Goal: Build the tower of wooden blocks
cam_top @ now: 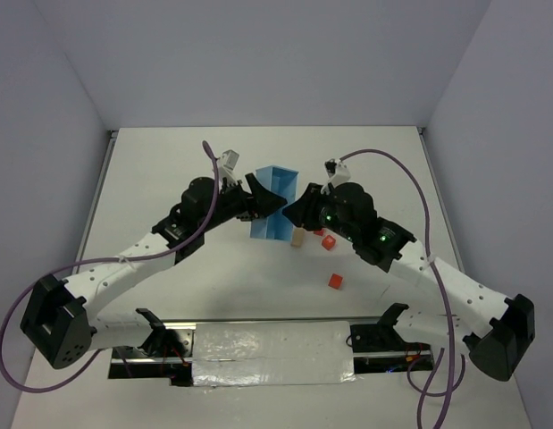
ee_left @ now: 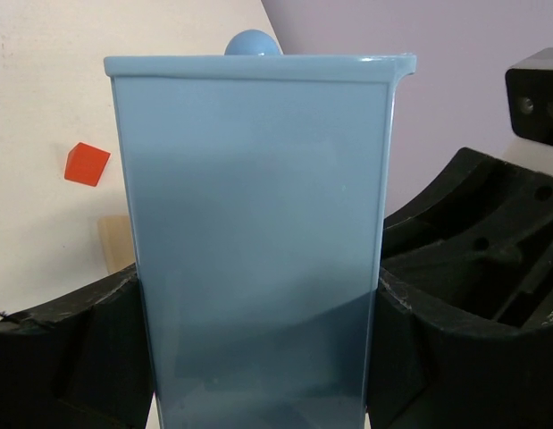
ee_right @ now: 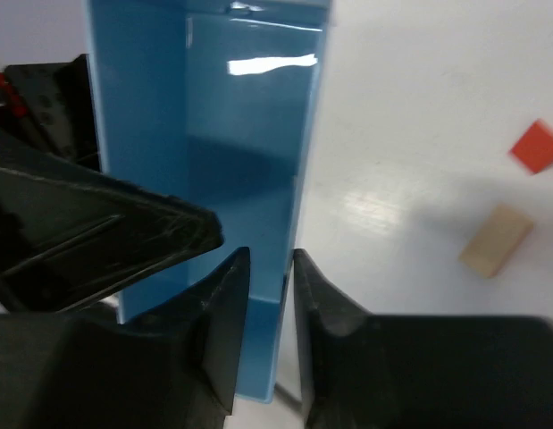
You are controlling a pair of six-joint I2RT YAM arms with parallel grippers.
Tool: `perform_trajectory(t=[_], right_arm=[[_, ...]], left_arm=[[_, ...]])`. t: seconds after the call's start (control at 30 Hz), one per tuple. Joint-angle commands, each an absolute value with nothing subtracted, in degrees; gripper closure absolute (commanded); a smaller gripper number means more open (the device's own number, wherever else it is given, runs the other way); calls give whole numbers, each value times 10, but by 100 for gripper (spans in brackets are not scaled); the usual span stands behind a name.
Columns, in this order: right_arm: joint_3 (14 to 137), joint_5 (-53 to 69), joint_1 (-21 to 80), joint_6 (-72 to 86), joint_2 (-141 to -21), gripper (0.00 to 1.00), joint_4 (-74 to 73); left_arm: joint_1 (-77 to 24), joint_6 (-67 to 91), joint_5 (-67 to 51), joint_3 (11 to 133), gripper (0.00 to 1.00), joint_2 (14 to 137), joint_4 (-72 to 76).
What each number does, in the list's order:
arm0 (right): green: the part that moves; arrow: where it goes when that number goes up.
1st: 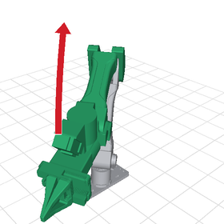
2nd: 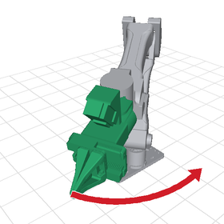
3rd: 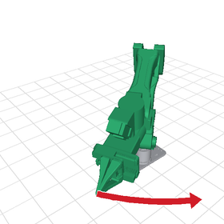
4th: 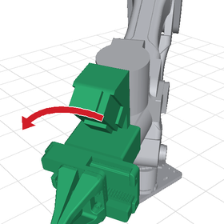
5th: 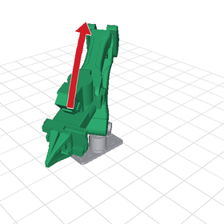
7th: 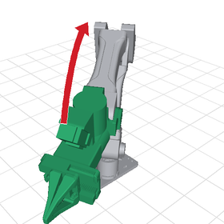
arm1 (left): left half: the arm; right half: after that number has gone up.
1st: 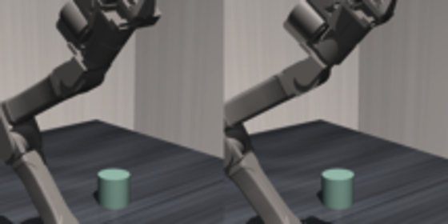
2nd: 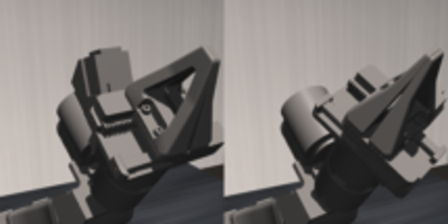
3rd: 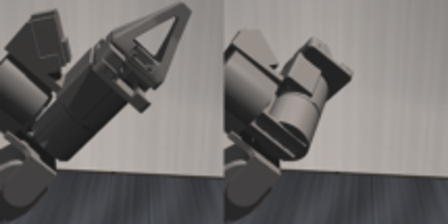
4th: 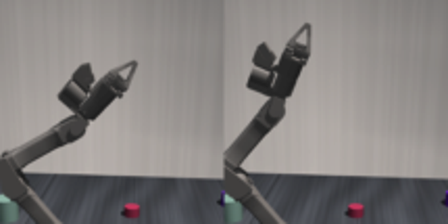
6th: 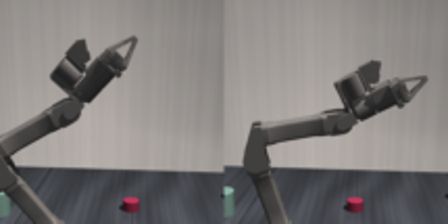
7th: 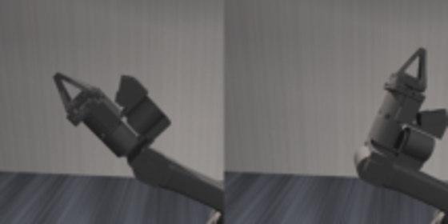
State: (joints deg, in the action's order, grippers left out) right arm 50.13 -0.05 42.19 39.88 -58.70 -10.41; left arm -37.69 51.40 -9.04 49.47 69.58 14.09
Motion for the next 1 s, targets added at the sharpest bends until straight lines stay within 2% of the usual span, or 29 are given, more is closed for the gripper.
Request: perform_trajectory(t=[0.0,0.07,0.1,0.13,0.2,0.23,0.3,0.37,0.47,0.6,0.67,0.73,0.77,0.8,0.87,0.93,0.97], right_arm=[[551,-76,426,369,-605,69,-110],[566,-83,425,344,-623,94,-113],[574,-89,424,333,-630,100,-119],[588,-92,412,321,-636,100,-122],[597,-63,389,297,-654,100,-123],[601,-45,355,293,-658,100,-124],[610,-7,315,290,-678,100,-143],[623,10,247,314,-697,100,-163],[647,1,173,335,-743,100,-188],[727,-59,98,370,-848,100,-238],[792,-130,57,432,-929,100,-286],[881,-183,37,525,-994,100,-340],[922,-195,28,560,-1065,100,-413],[1035,-210,13,596,-1109,100,-468],[1158,-250,4,682,-1227,100,-618],[1303,-251,-20,719,-1293,100,-680],[1331,-230,-28,744,-1333,100,-701]], left_arm=[[-375,525,-101,526,98,695,181],[-375,525,-102,527,90,699,182],[-375,522,-101,530,83,701,179],[-374,521,-100,535,64,703,171],[-366,520,-111,535,46,710,177],[-358,526,-112,540,24,713,172],[-345,526,-88,556,1,723,132],[-322,518,-12,622,0,735,10],[-291,521,73,646,0,716,-128],[-278,509,136,630,1,654,-168],[-278,482,144,626,1,621,-187],[-279,462,155,619,1,596,-230],[-279,457,156,614,0,568,-244],[-279,450,157,610,0,552,-268],[-278,435,158,592,1,504,-289],[-277,420,149,575,1,474,-317],[-277,402,144,572,0,448,-329]])
